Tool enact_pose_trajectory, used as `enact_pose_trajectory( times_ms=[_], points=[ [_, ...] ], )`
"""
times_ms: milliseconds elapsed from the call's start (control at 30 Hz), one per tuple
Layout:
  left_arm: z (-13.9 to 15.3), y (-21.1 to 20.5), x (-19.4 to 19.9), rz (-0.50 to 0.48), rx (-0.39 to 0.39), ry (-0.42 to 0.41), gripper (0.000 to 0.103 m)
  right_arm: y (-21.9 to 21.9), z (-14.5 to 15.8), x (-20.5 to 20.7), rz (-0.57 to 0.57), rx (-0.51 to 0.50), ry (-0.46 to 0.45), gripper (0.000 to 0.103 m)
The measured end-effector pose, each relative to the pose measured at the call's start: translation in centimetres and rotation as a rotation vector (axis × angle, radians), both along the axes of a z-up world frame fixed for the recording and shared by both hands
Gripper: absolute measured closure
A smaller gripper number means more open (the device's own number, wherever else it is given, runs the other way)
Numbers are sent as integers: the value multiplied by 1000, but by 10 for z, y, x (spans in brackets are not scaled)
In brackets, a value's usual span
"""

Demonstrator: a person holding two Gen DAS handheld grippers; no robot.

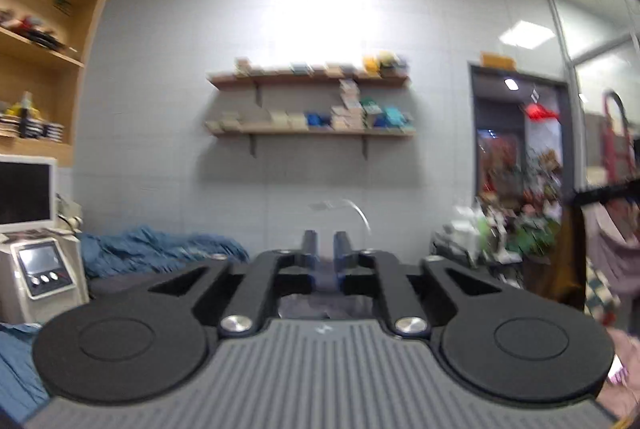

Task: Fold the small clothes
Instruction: 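Lift the brown sweater high with both grippers and shake it out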

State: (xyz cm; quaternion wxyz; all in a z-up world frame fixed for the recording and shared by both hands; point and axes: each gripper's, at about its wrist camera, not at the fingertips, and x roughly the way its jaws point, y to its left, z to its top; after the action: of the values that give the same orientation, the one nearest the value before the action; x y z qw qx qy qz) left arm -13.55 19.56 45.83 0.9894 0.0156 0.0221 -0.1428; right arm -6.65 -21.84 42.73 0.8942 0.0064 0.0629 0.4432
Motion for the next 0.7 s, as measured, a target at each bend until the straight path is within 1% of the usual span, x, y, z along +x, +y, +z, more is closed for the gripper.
enact_pose_trajectory(
  times_ms=[33, 67, 100, 167, 267, 333, 367, 400, 467, 533, 633, 667, 700],
  points=[
    [-13, -8, 5, -32, 27, 35, 49, 5, -10, 5, -7, -30, 5, 100],
    [-31, -16, 9, -73, 51, 78, 25, 8, -20, 12, -14, -46, 44, 100],
    [-53, -24, 16, -131, 66, 136, 21, 10, -31, 20, -25, -53, 93, 100],
    [-109, -41, 32, -237, 89, 276, 22, 12, -50, 30, -63, -74, 173, 100],
    [-197, -67, 45, -325, 171, 489, 24, 14, -67, 42, -104, -94, 237, 100],
    [-247, -89, 47, -420, 237, 570, 24, 14, -67, 45, -141, -104, 259, 100],
    [-269, -101, 48, -459, 289, 595, 25, 11, -66, 45, -149, -99, 265, 100],
    [-286, -114, 46, -497, 328, 605, 25, 10, -65, 45, -156, -93, 273, 100],
    [-312, -133, 39, -554, 379, 578, 26, 9, -65, 49, -174, -98, 282, 100],
    [-329, -149, 40, -593, 406, 567, 28, 6, -67, 46, -181, -105, 288, 100],
    [-349, -181, 38, -645, 529, 528, 33, 5, -71, 50, -189, -106, 307, 100],
    [-355, -190, 39, -659, 538, 531, 36, 5, -72, 51, -193, -106, 312, 100],
    [-358, -195, 41, -651, 522, 529, 37, 3, -74, 52, -197, -103, 318, 100]
  ],
)
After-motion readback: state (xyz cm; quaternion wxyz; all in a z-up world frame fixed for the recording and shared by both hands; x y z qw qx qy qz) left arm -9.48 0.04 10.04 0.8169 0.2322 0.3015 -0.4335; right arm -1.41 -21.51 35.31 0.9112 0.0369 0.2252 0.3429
